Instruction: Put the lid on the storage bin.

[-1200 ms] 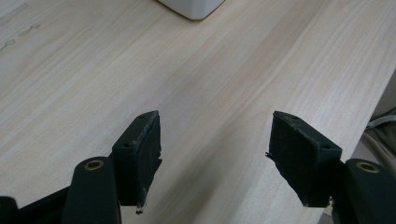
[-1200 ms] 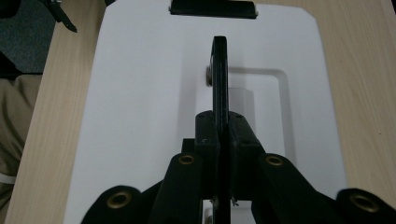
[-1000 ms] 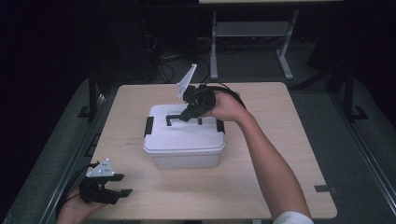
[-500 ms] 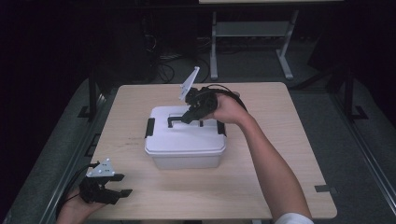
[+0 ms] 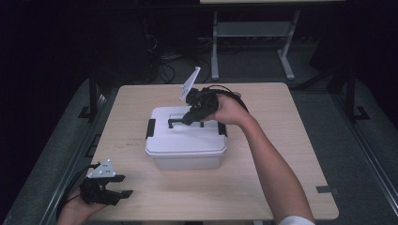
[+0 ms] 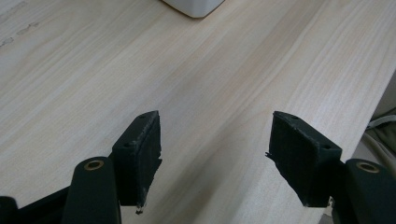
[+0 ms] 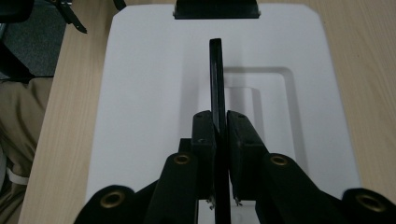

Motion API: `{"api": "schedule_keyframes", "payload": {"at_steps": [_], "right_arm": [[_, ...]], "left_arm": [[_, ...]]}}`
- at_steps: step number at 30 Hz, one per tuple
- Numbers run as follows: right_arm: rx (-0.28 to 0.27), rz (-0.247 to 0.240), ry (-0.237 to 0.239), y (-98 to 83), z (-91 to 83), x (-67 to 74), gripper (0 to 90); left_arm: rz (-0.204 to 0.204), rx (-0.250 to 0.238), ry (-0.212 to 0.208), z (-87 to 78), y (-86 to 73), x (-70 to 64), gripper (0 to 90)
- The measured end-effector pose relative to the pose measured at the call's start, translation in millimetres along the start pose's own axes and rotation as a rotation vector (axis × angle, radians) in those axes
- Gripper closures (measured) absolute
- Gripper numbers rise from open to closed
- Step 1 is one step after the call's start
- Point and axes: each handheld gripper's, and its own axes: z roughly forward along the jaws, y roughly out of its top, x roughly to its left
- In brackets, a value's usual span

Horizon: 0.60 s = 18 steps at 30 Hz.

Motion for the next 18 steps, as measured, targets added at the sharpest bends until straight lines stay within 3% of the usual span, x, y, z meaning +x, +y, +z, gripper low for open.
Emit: {"api": "schedule_keyframes", "payload": {"at_steps": [10, 18], "right_arm": [[-0.023, 0.024, 0.012, -7.9, -8.5, 10.0, 75.9], [-0.029, 0.024, -0.012, -10.3, -17.2, 16.4, 72.7]], "left_arm": [[0.008, 0.004, -0.001, 1.5, 2.4, -2.2, 33.8], [0.014, 0.006, -0.002, 1.7, 3.7, -4.0, 33.8]]}}
